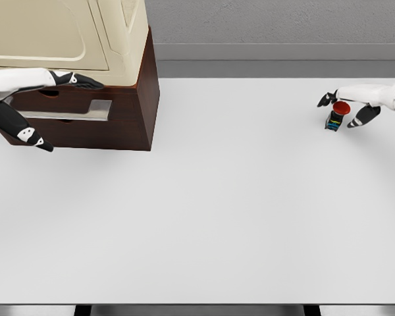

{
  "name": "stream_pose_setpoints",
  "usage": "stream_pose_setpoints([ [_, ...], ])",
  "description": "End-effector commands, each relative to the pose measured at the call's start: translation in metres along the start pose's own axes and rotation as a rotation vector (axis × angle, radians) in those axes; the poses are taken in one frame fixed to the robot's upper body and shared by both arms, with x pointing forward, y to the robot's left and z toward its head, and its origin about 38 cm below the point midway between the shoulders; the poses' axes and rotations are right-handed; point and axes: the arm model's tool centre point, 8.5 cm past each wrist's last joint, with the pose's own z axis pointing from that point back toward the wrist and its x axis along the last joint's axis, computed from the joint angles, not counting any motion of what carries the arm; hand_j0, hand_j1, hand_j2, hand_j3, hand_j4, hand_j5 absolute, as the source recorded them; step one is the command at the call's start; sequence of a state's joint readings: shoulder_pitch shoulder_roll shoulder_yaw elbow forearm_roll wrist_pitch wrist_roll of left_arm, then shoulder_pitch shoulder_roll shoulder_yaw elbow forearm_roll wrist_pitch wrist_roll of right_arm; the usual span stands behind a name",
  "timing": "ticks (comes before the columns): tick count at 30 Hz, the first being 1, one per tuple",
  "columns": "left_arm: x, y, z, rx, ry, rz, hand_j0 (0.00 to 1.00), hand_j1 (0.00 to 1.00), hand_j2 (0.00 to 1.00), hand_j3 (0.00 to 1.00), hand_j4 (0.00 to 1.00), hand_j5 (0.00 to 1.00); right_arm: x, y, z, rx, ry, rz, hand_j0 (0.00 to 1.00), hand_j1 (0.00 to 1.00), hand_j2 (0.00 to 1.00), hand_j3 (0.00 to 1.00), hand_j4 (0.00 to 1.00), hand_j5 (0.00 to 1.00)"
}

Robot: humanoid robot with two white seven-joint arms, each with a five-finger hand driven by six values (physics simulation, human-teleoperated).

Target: Open the cabinet drawer with left arm, and place a switch into the drawer with right arm

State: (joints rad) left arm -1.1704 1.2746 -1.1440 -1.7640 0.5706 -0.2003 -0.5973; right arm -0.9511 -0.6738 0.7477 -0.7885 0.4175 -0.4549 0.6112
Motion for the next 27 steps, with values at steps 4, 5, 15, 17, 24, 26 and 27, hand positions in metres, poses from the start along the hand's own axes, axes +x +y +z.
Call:
stream_pose_setpoints([
  [4, 0.002, 0.006, 0.003, 0.016, 0.016, -0.021, 1.0, 1.0, 1.0, 1.0, 1.0, 1.0, -0.002, 0.001, 0.0, -0.001, 0.005, -0.01, 0.77, 0.77, 0.77, 0.77, 0.77, 0.77],
  [5, 0.001, 0.006, 0.003, 0.018, 0.023, -0.018, 1.0, 1.0, 1.0, 1.0, 1.0, 1.0, -0.003, 0.001, 0.0, 0.0, 0.006, -0.011, 0.77, 0.77, 0.77, 0.77, 0.77, 0.77],
  [15, -0.019, -0.009, 0.008, 0.058, 0.066, 0.085, 1.0, 1.0, 1.0, 1.0, 1.0, 1.0, -0.001, 0.001, -0.001, 0.0, 0.003, -0.011, 0.7, 0.7, 0.7, 0.7, 0.7, 0.7],
  [17, -0.019, -0.008, 0.008, 0.064, 0.07, 0.087, 1.0, 1.0, 1.0, 1.0, 1.0, 1.0, 0.0, 0.001, -0.002, 0.001, -0.001, -0.01, 0.69, 0.69, 0.69, 0.69, 0.69, 0.69],
  [24, -0.02, -0.008, 0.007, 0.064, 0.08, 0.087, 1.0, 1.0, 1.0, 1.0, 1.0, 1.0, 0.001, 0.001, -0.003, 0.0, -0.004, -0.011, 0.62, 0.62, 0.62, 0.62, 0.62, 0.62],
  [26, -0.021, -0.008, 0.007, 0.063, 0.081, 0.088, 1.0, 1.0, 1.0, 1.0, 1.0, 1.0, 0.003, 0.001, -0.005, 0.0, -0.006, -0.013, 0.61, 0.61, 0.61, 0.61, 0.61, 0.61],
  [27, -0.02, -0.008, 0.007, 0.064, 0.08, 0.087, 1.0, 1.0, 1.0, 1.0, 1.0, 1.0, 0.003, 0.001, -0.005, 0.0, -0.006, -0.013, 0.61, 0.61, 0.61, 0.61, 0.61, 0.61],
])
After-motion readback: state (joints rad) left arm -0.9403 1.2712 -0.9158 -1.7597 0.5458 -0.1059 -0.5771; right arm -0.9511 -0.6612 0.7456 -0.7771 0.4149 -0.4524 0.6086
